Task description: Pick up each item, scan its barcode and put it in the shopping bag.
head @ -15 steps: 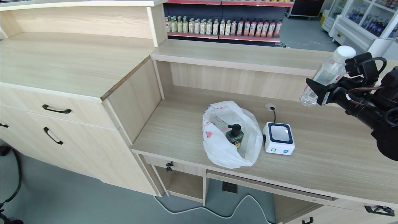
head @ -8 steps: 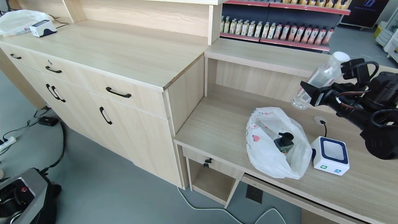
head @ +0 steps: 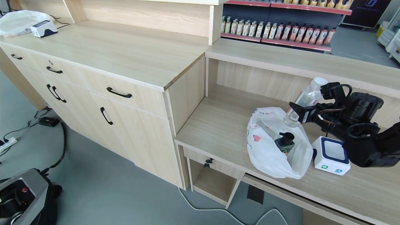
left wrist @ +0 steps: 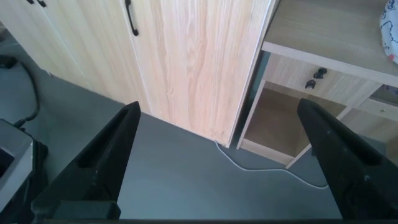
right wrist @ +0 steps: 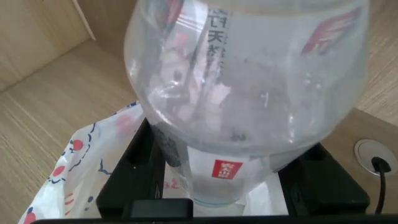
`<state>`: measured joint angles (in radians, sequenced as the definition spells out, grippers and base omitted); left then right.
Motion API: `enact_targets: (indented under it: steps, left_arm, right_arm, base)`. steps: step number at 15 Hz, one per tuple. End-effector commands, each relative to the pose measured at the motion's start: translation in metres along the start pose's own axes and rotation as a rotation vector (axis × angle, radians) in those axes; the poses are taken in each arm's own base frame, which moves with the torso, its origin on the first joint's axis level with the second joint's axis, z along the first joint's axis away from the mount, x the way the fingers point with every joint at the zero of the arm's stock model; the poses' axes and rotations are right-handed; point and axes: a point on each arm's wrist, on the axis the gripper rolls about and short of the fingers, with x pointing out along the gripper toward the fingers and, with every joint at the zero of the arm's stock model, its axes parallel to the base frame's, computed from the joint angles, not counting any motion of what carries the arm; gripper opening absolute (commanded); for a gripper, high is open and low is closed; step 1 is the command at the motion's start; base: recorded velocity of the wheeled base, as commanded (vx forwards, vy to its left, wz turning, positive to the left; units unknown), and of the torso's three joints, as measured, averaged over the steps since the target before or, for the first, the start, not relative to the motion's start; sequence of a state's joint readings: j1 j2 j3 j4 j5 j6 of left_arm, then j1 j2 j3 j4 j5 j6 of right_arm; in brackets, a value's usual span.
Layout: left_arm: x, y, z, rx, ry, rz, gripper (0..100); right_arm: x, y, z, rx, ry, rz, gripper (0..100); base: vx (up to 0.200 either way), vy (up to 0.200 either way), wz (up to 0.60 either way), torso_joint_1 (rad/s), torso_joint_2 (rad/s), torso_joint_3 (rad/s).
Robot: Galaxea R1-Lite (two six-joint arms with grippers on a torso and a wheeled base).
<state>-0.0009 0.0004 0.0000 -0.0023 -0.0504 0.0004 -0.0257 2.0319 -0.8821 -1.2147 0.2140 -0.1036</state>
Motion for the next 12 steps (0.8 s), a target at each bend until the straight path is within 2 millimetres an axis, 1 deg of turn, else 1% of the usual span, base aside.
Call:
enact_targets:
  steps: [1, 5, 12]
  left_arm:
    - [0.000, 0.000, 0.000, 0.000, -0.001, 0.001, 100]
    - [0.000, 0.000, 0.000, 0.001, -0.001, -0.001, 100]
    - [0.000, 0.000, 0.000, 0.000, -0.001, 0.001, 100]
  right_arm:
    - [0.005, -0.002, -0.023, 0.008, 0.051, -0.004, 0]
    - [0.003, -0.003, -0.045, 0.001, 0.087, -0.008, 0]
    - [0.008, 0.000, -0.069, -0.028, 0.095, 0.002, 0]
  base:
    - [0.000, 0.000, 0.00, 0.000, 0.00, 0.000]
    - [0.000, 0.000, 0.00, 0.000, 0.00, 0.000]
    - [0.000, 0.000, 0.00, 0.000, 0.00, 0.000]
